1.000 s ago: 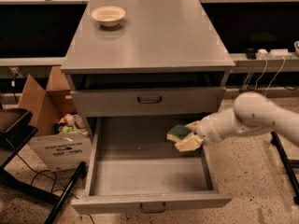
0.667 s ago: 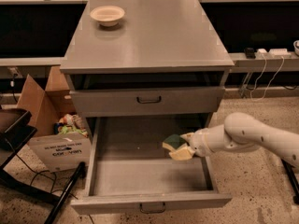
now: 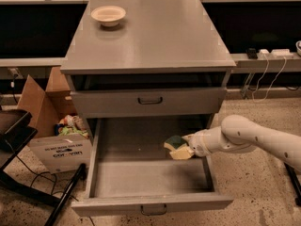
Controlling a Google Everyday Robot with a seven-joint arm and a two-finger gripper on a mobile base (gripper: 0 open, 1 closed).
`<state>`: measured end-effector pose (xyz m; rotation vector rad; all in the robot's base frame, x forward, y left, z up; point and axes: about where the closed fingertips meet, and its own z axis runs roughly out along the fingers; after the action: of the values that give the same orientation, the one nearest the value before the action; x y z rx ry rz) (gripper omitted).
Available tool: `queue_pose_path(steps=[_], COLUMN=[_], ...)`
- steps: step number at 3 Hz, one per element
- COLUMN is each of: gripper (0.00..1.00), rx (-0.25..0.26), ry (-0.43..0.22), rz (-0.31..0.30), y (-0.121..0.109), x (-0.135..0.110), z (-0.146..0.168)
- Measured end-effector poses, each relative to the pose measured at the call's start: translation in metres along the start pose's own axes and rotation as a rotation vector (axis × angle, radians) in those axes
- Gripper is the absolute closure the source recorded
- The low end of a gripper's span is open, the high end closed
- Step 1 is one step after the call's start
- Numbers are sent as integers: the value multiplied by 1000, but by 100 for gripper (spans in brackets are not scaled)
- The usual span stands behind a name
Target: Place sponge into middle drawer
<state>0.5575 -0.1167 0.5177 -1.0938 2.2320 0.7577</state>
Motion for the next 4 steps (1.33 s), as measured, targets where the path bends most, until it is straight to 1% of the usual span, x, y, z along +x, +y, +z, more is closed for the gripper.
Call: queue_pose_path(steps=[1, 2, 3, 4], gripper=[100, 100, 100, 100], rx=[-29, -48, -42, -21], ry=[-22, -69, -95, -137], rz=[15, 29, 1, -36], y=[-3, -13, -21, -22], x=[6, 13, 15, 17], z=[39, 92, 137, 166])
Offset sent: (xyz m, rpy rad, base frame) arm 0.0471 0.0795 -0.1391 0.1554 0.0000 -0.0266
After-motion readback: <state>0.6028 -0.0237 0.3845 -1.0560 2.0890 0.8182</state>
